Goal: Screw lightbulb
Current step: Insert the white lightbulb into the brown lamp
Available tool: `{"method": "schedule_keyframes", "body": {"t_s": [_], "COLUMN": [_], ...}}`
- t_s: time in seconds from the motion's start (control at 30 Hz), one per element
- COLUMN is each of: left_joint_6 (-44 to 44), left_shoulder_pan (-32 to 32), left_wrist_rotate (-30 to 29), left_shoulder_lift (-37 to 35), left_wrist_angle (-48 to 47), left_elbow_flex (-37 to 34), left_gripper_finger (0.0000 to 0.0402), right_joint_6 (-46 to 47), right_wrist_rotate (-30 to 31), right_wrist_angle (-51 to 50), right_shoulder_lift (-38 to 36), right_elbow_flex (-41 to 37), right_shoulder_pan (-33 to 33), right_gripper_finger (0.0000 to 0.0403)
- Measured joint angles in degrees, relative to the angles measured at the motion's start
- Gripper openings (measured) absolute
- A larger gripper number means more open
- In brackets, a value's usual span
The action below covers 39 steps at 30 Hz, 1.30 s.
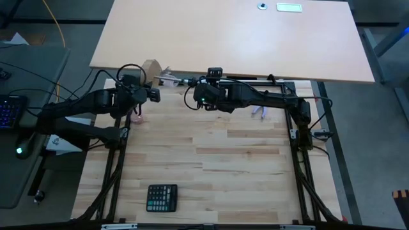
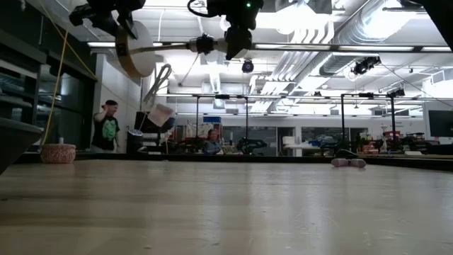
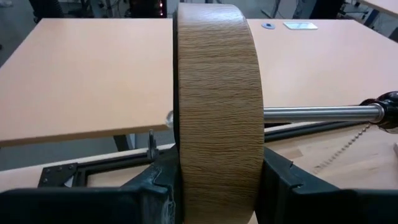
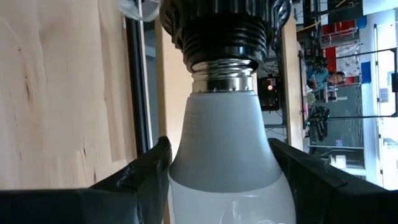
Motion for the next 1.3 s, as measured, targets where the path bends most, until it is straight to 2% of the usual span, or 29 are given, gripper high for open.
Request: {"method": "schedule_keyframes", "body": {"t_s": [0.2,0.57,0.67,0.83,1.17,1.3], "left_joint_6": [-2.08,-2.17,0.47,5.92,11.30,12.00], "left_shoulder_pan": [-1.40,-5.56,-6.75,-8.18,-10.14,-11.60], "left_wrist_rotate": [-1.51,-9.88,-12.41,-13.37,-16.79,-17.07], "left_shoulder_lift": [1.42,3.10,2.95,2.95,2.83,1.80], "left_wrist_angle": [0.47,0.69,0.69,0.57,1.08,1.42], "left_elbow_flex": [0.00,0.00,0.00,0.00,0.01,-1.30], "left_gripper_finger": [0.0119,0.0119,0.0119,0.0119,0.0119,0.0120], "right_joint_6": [0.05,4.97,7.40,10.37,12.64,15.33], "right_wrist_rotate": [0.05,-2.76,-5.88,-12.68,-19.90,-27.13], "right_wrist_angle": [-0.31,-0.49,-0.96,-3.46,-6.06,-9.12], "right_shoulder_lift": [-0.01,-0.04,-0.04,-0.04,0.12,0.12], "right_elbow_flex": [0.02,0.02,0.02,-0.04,3.06,6.15], "right_shoulder_pan": [-0.01,-0.10,-0.10,-0.12,-0.50,-1.73], "right_gripper_finger": [0.0234,0.0234,0.0234,0.0234,0.0234,0.0234]}}
